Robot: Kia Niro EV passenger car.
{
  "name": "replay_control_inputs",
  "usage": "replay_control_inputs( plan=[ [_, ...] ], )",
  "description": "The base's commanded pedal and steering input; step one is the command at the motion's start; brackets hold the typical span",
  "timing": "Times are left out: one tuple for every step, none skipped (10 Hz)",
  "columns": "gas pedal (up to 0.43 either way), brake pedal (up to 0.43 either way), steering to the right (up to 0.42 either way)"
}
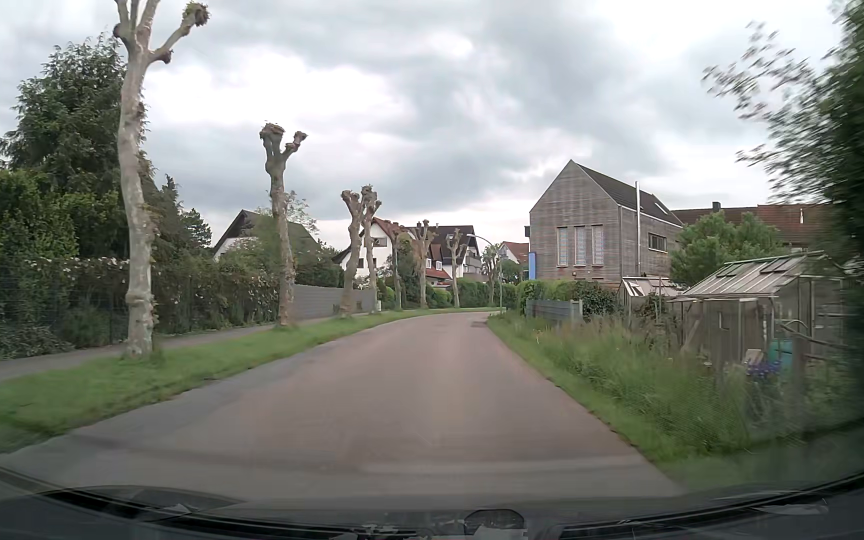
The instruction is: Follow the waypoints while adhering to traffic rules and regulations
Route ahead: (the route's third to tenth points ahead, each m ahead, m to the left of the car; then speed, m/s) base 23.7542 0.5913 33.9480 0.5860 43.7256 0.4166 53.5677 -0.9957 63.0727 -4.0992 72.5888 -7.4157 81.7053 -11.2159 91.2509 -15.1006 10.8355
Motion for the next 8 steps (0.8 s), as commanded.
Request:
replay_control_inputs(
  plan=[
    [0.059,0.000,0.002],
    [0.059,0.000,0.002],
    [0.059,0.000,0.002],
    [0.059,0.000,0.002],
    [0.059,0.000,0.002],
    [0.059,0.000,0.002],
    [0.059,0.000,0.002],
    [0.059,0.000,0.002]
  ],
)
